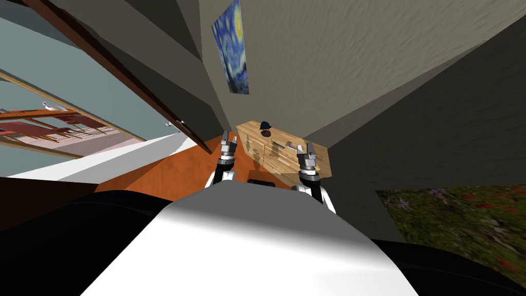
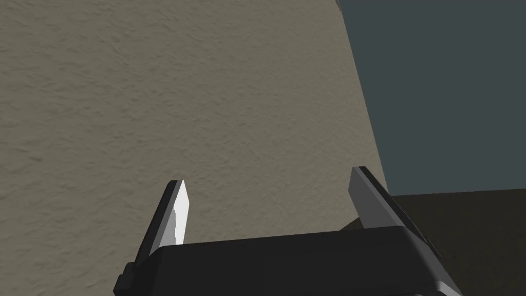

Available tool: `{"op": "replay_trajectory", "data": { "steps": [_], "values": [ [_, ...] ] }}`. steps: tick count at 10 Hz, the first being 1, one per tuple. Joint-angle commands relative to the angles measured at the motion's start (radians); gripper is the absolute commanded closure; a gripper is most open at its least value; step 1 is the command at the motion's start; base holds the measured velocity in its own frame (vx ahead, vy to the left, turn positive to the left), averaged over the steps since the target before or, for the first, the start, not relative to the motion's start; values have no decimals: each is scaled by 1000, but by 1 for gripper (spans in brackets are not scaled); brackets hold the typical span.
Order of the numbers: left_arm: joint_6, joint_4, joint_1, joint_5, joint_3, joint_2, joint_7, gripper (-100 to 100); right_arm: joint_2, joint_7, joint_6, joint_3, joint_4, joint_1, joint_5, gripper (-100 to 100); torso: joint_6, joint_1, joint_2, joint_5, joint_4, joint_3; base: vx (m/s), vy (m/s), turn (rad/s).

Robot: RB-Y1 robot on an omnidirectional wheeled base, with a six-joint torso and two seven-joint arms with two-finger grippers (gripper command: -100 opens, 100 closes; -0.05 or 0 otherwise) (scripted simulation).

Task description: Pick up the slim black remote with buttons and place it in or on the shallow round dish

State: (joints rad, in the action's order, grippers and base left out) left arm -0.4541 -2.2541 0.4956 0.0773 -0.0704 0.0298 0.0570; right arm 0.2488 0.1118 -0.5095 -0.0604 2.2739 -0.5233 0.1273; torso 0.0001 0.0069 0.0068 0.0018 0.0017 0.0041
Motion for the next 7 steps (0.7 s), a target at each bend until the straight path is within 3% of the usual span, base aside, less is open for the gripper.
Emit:
{"op": "replay_trajectory", "data": {
  "steps": [1, 7],
  "values": [
    [0, 0, 0, 0, 0, 0, 0, 0, 50, -1, -24, -8, -28, -3, 25, -100, 0, 0, 0, 0, 0, 0, -53, 82, 67],
    [0, 0, 0, 0, 0, 0, 0, 0, 217, -18, -104, -53, -164, -8, 120, -100, 0, -1, -3, 0, -1, -2, -52, 95, 100]
  ]
}}
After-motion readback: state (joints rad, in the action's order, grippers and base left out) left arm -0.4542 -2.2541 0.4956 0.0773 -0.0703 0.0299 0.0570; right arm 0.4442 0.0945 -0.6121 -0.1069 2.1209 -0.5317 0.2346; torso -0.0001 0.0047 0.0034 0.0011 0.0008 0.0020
